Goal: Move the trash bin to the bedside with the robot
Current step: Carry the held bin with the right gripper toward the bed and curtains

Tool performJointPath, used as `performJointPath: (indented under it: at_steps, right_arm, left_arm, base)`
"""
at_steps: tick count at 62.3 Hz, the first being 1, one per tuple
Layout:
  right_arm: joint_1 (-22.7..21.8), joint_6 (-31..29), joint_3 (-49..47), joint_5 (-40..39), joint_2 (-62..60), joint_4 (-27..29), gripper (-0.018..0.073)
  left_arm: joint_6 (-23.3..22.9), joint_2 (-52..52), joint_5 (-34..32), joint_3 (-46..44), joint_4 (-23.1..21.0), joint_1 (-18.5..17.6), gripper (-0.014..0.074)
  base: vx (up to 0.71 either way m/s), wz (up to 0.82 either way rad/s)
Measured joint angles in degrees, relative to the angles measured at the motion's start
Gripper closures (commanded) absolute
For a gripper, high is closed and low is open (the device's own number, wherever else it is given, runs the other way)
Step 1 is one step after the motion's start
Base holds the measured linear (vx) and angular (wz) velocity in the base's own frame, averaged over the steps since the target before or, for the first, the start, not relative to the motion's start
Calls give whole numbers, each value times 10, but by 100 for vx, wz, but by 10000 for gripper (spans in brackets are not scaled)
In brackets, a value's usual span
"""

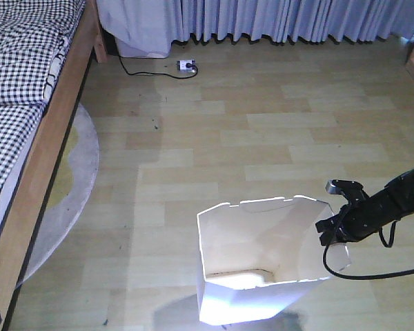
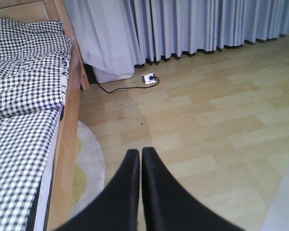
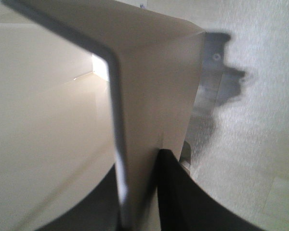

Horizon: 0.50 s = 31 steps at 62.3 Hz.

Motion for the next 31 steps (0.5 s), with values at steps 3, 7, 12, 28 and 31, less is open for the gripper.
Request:
performJointPath:
  at_steps: [3,7,12,28,31]
  right_arm:
    - [0,0,0,0,0,0,559]
    - [0,0,0,0,0,0,559]
    - [0,0,0,0,0,1,559]
    - [0,0,0,3,0,1,559]
    - [0,0,0,3,0,1,559]
  left_arm:
    - [0,0,0,0,0,0,603]
    - [0,0,0,0,0,0,603]
    - [0,0,0,0,0,0,603]
    - [0,0,0,0,0,0,603]
    - [0,0,0,0,0,0,603]
  base:
    - [39,8]
    - [38,9]
    - [38,8]
    - [39,5]
    - [40,1]
